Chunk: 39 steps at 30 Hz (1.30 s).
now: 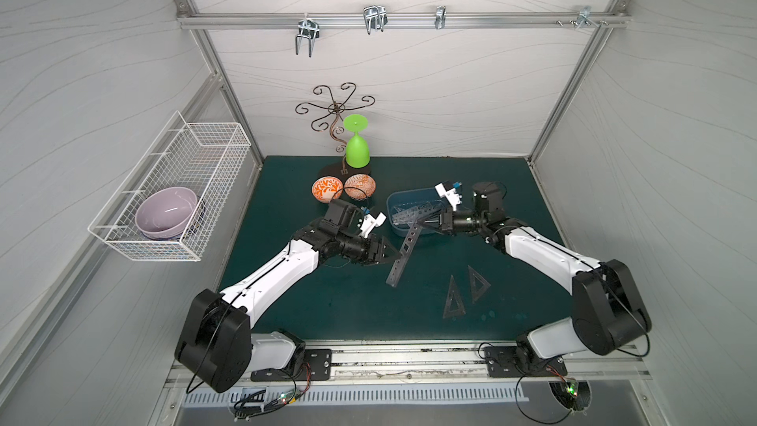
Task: Put the scattered rulers into the storage box
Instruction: Pick up the ruler from the center of the board, then place the ruler in the storage box.
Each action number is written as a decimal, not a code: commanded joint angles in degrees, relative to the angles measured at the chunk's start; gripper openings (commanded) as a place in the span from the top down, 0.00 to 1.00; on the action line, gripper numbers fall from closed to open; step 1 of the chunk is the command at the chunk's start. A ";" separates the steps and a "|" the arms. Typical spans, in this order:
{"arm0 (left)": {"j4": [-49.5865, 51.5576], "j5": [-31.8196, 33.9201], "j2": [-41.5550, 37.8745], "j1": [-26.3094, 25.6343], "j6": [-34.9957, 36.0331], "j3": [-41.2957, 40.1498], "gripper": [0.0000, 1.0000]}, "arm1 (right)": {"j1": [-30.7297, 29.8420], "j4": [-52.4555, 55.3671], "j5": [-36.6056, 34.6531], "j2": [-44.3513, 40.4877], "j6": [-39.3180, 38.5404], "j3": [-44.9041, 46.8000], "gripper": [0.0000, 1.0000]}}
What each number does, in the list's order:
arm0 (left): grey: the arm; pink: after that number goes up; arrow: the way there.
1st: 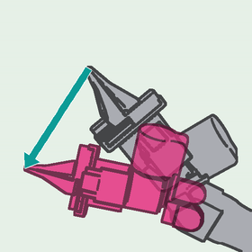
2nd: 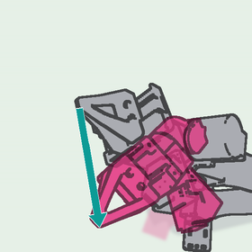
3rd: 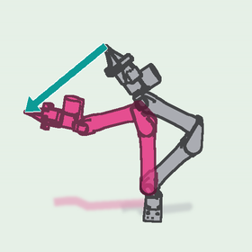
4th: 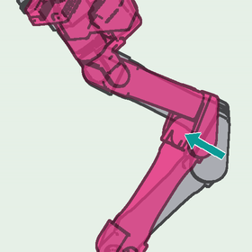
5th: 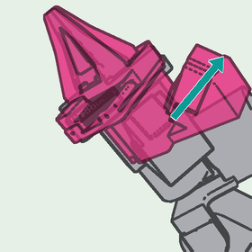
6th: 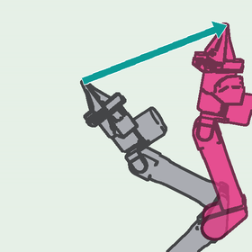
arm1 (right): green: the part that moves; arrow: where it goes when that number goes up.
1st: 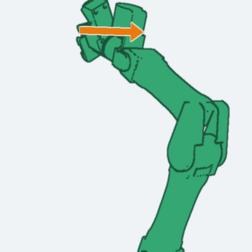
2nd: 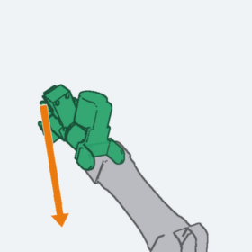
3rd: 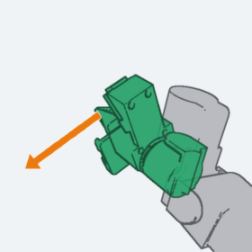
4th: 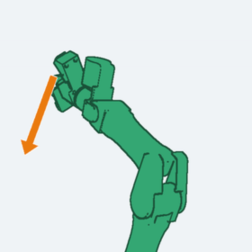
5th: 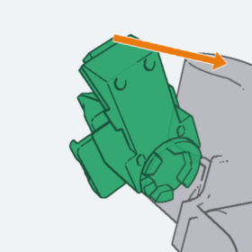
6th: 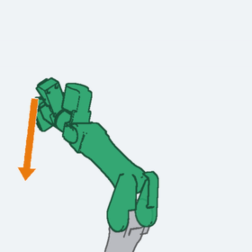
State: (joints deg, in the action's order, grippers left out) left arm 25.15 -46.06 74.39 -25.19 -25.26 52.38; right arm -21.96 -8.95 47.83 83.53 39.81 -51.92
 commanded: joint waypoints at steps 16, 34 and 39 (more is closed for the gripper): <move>6.29 31.33 -3.60 2.16 1.00 4.13 0.25 | 1.15 -11.17 -42.34 12.80 0.09 -8.81 1.00; 7.29 28.77 -2.35 2.43 1.79 4.40 0.25 | 0.41 -14.94 -37.99 20.99 2.22 -8.65 0.69; 7.11 27.96 -1.83 2.49 1.36 4.41 0.25 | 4.71 -9.35 -33.30 18.34 -0.75 -11.01 0.48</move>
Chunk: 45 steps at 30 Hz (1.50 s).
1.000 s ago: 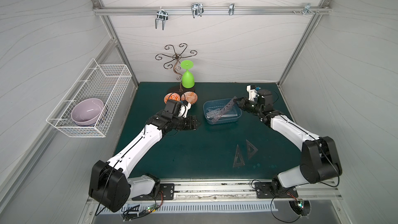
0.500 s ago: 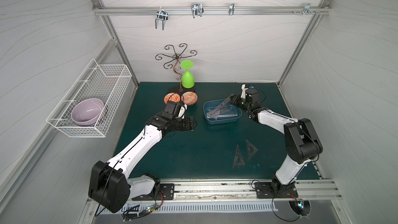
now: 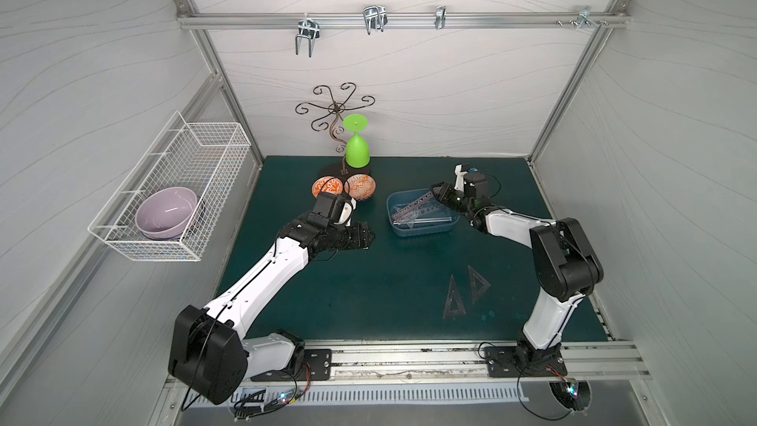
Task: Put the scattered rulers into the storage box
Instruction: Place the ruler in the storage box, then move the ruler to the center of the board.
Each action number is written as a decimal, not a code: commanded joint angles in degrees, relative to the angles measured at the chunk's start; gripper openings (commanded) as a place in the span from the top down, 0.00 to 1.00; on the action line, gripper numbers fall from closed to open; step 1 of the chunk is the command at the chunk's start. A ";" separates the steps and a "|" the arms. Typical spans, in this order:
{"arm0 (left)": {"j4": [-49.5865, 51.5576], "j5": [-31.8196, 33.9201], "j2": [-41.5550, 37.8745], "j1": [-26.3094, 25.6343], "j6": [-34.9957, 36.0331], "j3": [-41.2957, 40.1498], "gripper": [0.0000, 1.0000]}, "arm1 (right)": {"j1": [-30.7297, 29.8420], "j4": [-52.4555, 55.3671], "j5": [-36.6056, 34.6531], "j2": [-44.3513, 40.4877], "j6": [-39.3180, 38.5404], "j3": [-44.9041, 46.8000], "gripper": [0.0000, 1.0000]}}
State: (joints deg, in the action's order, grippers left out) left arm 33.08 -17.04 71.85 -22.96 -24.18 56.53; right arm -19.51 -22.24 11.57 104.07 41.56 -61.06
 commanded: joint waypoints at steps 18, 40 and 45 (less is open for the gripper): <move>-4.21 1.77 -3.25 -8.83 -9.17 -10.33 0.28 | -21.86 56.68 -17.69 -41.61 -9.09 22.41 0.58; -3.41 3.59 -4.45 -9.01 -8.08 -13.38 0.27 | -34.79 49.98 -18.37 -34.25 1.36 28.63 0.63; -3.46 3.52 -4.20 -8.99 -7.98 -13.38 0.27 | -35.25 48.06 -18.08 -31.58 1.81 29.40 0.64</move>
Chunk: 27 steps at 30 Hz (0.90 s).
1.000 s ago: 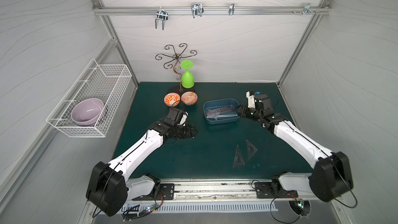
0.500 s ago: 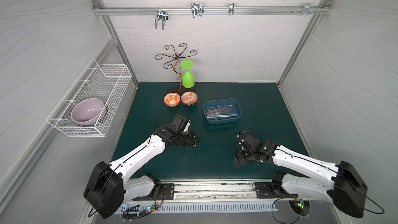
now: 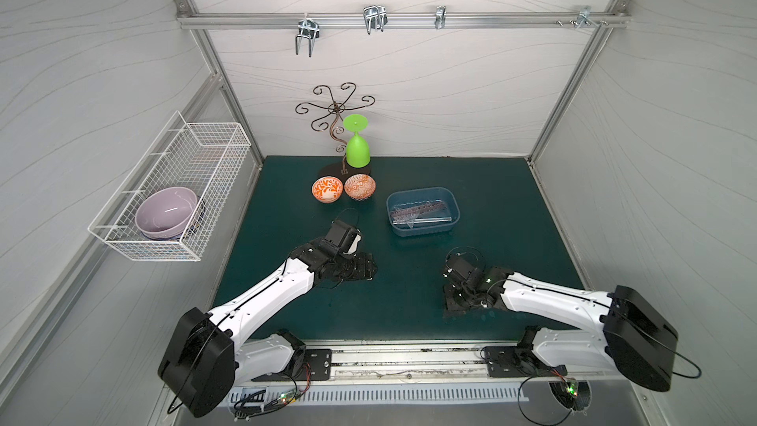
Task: Put the scattered rulers into the storage box
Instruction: Move the ruler to the center of the board.
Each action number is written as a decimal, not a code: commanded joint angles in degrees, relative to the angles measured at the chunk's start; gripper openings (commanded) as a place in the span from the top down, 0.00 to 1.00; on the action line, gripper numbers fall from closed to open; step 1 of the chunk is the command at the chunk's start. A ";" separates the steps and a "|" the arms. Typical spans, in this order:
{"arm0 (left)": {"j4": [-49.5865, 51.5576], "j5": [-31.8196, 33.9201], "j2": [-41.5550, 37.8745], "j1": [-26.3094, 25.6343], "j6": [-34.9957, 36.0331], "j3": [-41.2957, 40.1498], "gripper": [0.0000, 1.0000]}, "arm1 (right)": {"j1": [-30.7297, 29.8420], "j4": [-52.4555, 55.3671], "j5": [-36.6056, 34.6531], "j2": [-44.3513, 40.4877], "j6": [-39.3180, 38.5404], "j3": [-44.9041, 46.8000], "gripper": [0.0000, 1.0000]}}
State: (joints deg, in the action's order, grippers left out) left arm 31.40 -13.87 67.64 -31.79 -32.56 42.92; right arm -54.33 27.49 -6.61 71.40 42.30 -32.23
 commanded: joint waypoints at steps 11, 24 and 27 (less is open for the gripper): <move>-1.52 0.75 -0.77 -0.11 0.29 -0.01 0.27 | -0.51 -3.97 -2.32 9.01 -6.05 -2.57 0.64; 0.04 3.23 -3.44 0.58 -0.01 -0.02 0.27 | -6.79 -13.73 2.75 20.55 -16.21 -10.72 0.66; 0.28 3.49 -4.18 1.19 -0.32 -0.20 0.27 | -8.53 -15.62 4.66 22.72 -18.09 -12.67 0.66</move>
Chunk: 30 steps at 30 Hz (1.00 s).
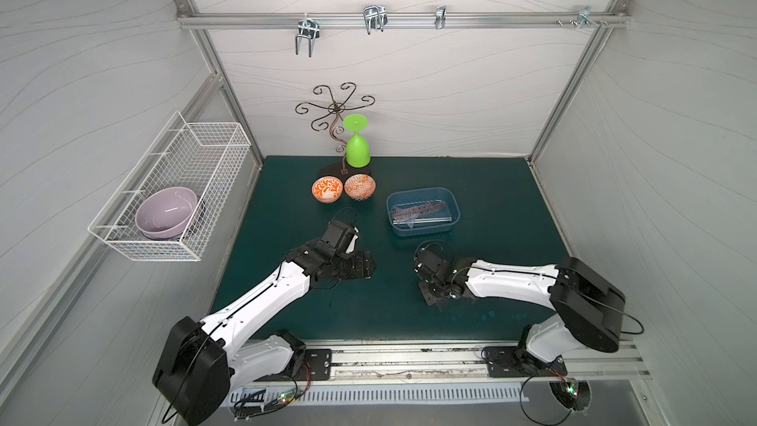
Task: Put the scattered rulers into the storage box
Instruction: Move the ruler to the center of the board.
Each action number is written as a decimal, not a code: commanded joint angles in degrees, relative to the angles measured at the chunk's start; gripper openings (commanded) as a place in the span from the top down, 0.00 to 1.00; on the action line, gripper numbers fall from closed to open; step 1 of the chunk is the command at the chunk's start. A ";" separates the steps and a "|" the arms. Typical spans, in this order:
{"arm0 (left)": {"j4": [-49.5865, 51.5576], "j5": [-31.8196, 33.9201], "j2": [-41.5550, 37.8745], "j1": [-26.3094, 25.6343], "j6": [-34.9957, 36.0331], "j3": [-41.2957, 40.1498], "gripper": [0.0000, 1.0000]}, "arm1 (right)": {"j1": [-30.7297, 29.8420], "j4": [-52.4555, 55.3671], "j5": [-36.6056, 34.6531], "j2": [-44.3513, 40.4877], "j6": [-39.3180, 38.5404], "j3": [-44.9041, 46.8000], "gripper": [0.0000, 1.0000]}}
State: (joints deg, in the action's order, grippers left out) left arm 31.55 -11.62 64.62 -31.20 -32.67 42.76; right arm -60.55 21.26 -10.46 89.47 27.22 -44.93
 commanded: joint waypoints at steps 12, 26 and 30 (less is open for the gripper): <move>-1.15 -0.95 -1.75 1.23 -1.48 -1.48 0.27 | -1.80 -12.05 11.87 -3.97 -3.62 0.65 0.66; -12.61 -11.93 8.15 0.65 -5.28 -4.83 0.33 | 6.77 -28.68 20.87 -11.94 3.89 17.97 0.90; -13.85 -12.02 10.44 0.26 -5.60 -4.70 0.34 | 7.01 -28.48 20.34 -12.33 3.88 19.46 0.91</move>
State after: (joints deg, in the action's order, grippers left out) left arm 21.19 -22.13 73.82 -30.55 -37.52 38.02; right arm -53.80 -5.67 9.30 77.08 30.52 -26.39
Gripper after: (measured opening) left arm 0.662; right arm 0.095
